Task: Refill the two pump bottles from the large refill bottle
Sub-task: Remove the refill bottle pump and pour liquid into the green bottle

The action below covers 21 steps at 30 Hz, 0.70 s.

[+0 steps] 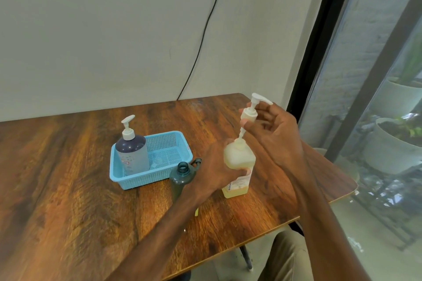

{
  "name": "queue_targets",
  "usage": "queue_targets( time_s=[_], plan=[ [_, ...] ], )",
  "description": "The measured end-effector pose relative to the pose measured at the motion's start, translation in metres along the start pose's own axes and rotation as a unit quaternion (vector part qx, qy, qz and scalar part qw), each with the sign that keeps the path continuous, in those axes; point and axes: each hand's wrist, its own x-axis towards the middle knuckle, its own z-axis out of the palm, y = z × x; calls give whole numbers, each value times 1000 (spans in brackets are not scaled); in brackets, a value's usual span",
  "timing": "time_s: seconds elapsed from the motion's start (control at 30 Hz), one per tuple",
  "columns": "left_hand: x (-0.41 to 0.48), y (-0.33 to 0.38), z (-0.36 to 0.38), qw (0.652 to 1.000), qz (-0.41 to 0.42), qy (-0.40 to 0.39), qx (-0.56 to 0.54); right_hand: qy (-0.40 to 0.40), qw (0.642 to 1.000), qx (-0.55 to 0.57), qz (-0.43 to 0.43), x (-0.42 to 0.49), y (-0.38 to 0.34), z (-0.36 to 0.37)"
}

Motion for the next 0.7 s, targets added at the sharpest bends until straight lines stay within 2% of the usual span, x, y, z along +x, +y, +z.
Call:
queue_targets(
  time_s=[0.23,0.5,0.7],
  plan=[
    [-1,0,-1,1000,1,-2,4,22,999,-15,-26,12,-20,-5],
    [-5,-3,-19,1000,1,1,16,90,992,-6,-87,29,-66,-9],
    [-4,-1,-12,1000,-7,1,17,117,989,-48,-75,48,-59,-24]
  ],
)
